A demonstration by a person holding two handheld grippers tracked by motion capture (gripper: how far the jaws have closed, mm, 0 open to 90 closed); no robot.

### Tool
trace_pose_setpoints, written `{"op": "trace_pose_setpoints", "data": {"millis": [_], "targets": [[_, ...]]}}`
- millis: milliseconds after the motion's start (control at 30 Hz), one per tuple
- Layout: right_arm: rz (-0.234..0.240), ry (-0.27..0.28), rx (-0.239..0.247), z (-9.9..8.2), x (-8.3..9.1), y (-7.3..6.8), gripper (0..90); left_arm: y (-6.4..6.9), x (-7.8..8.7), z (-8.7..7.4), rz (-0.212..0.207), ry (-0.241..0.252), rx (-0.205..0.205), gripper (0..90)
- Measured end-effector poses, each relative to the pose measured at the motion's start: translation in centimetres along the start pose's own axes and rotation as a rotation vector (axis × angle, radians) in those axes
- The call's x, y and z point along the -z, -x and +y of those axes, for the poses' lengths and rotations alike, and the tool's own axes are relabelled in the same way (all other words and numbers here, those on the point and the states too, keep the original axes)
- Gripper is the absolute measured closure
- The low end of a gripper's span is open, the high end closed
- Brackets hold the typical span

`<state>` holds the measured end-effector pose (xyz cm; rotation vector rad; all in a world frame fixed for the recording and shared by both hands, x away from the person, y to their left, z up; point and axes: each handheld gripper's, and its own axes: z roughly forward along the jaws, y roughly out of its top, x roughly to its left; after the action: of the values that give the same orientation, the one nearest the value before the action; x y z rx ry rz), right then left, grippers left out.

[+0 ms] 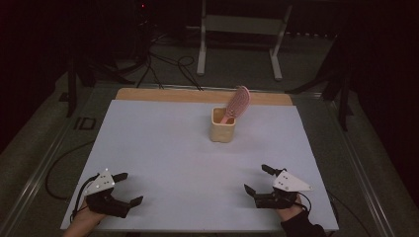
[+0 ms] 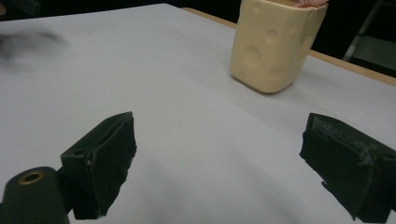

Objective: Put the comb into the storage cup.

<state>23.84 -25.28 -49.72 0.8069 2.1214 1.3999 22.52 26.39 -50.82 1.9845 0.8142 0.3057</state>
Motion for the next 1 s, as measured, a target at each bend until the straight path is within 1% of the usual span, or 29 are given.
{"op": "trace_pose_setpoints", "data": {"millis": [100, 133, 167, 200, 233, 333, 433, 467, 600, 733, 800, 1000], "targets": [[-0.002, 0.005, 0.004, 0.03, 0.05, 0.02, 9.8, 0.16, 0.20, -0.48, 0.019, -0.022, -0.006, 0.0], [-0.003, 0.004, 0.002, 0.03, 0.06, 0.06, 9.7, 0.16, 0.20, -0.48, 0.019, -0.022, -0.006, 0.0], [-0.002, 0.004, -0.002, 0.01, 0.06, 0.07, 9.8, 0.14, 0.49, -0.68, 0.038, -0.021, -0.002, 0.0], [-0.001, 0.004, -0.002, 0.00, 0.06, 0.07, 9.8, 0.07, 0.62, -0.73, 0.044, -0.019, -0.003, 0.0], [-0.002, 0.003, -0.001, 0.00, 0.07, 0.07, 9.8, 0.00, 0.71, -0.78, 0.046, -0.011, -0.005, 0.0], [-0.002, 0.003, -0.002, -0.01, 0.01, 0.10, 9.8, -0.34, 0.61, -0.93, 0.051, -0.014, 0.010, 0.0], [0.000, 0.000, 0.001, -0.02, -0.02, 0.08, 9.8, -0.50, 0.51, -1.03, 0.065, -0.022, 0.005, 0.0], [-0.001, 0.000, 0.001, -0.01, -0.01, 0.08, 9.7, -0.53, 0.54, -1.05, 0.074, -0.024, 0.002, 0.0], [0.001, -0.003, -0.002, -0.05, -0.09, 0.07, 9.7, -0.74, 0.61, -1.16, 0.100, -0.013, 0.011, 0.0], [0.003, -0.005, 0.001, -0.07, -0.16, 0.13, 9.8, -0.69, 0.50, -1.16, 0.138, -0.014, -0.002, 0.0], [0.003, -0.008, 0.002, -0.10, -0.18, 0.11, 9.7, -0.69, 0.43, -1.15, 0.142, -0.019, -0.008, 0.0], [0.001, -0.011, -0.001, -0.09, -0.21, 0.07, 9.7, -0.77, 0.55, -1.17, 0.127, -0.004, 0.003, 0.0]]}}
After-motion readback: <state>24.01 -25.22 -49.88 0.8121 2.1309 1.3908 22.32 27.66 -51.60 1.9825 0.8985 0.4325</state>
